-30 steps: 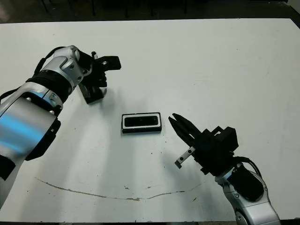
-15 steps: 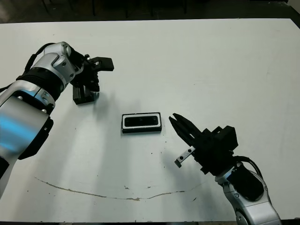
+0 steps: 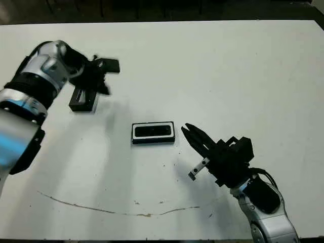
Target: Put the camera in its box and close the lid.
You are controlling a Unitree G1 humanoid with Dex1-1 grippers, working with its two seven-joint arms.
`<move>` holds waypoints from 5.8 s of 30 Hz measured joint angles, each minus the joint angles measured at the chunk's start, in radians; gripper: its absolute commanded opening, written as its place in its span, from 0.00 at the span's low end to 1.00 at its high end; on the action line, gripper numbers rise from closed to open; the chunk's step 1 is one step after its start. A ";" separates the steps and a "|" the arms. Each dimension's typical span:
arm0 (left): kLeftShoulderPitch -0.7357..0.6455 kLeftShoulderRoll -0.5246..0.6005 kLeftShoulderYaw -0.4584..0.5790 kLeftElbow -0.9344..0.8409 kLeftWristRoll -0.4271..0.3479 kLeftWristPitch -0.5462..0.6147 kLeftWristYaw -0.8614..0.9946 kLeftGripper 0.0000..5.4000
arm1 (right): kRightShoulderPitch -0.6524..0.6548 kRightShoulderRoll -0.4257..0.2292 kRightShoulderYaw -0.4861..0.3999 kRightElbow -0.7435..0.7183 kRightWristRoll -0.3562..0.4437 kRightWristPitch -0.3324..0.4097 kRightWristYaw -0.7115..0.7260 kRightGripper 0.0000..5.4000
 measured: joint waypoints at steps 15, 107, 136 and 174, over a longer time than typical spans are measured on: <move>0.663 -0.096 0.424 -1.261 -0.223 0.538 0.618 0.09 | -0.019 -0.005 0.010 -0.002 -0.022 -0.009 0.002 0.00; 0.574 -0.037 0.410 -0.507 -0.354 0.590 0.955 1.00 | 0.001 -0.021 0.028 0.024 0.000 -0.031 0.043 0.00; 0.669 0.015 0.338 -0.722 -0.397 0.755 0.839 0.51 | 0.009 -0.019 0.029 0.031 -0.019 -0.062 0.042 0.00; 0.558 0.183 0.206 -0.601 -0.588 0.284 -0.052 0.51 | -0.138 0.012 -0.106 0.253 0.034 -0.031 0.023 0.00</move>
